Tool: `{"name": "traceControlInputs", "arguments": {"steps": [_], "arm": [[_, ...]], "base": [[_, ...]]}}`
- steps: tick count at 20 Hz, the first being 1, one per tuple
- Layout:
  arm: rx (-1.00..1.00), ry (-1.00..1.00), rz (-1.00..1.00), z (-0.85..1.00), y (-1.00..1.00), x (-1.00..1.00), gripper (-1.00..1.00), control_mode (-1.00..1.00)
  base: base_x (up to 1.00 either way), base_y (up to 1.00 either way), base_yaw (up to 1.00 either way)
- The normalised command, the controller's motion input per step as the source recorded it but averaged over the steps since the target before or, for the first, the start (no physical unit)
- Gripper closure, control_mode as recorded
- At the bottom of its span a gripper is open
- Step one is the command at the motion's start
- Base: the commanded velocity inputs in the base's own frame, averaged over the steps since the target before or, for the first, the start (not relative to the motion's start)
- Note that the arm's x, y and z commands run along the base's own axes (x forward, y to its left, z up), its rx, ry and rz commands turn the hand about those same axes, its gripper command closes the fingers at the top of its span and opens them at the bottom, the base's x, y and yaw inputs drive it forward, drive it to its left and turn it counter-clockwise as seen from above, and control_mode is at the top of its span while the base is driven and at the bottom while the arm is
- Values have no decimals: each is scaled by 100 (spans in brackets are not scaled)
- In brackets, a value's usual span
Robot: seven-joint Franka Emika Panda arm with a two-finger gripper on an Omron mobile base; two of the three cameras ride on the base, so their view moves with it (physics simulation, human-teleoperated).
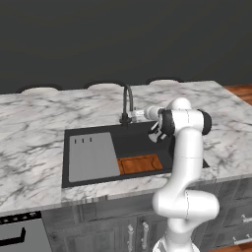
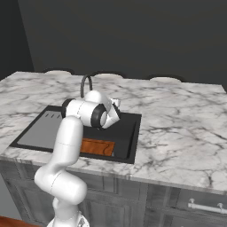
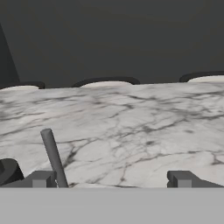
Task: Turn on the sink faucet with hot water and rinse the cutting board for ten seconds, then turn off the faucet. Push the cutting board to reach the water if necessary.
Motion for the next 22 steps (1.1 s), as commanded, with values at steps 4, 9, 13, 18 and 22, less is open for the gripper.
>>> {"name": "traceControlInputs", "arguments": {"steps": [4, 9, 13, 18, 22], "arm": [[0, 0, 0, 0, 8, 0, -100, -100], [0, 0, 0, 0, 12, 0, -100, -100], [0, 0, 0, 0, 9, 1, -100, -100], [0, 0, 0, 0, 4, 4, -100, -100], [0, 0, 0, 0, 0, 6, -100, -100]], "base": [[0, 0, 0], [0, 0, 0], [0, 0, 0], [0, 0, 0], [0, 0, 0]]}}
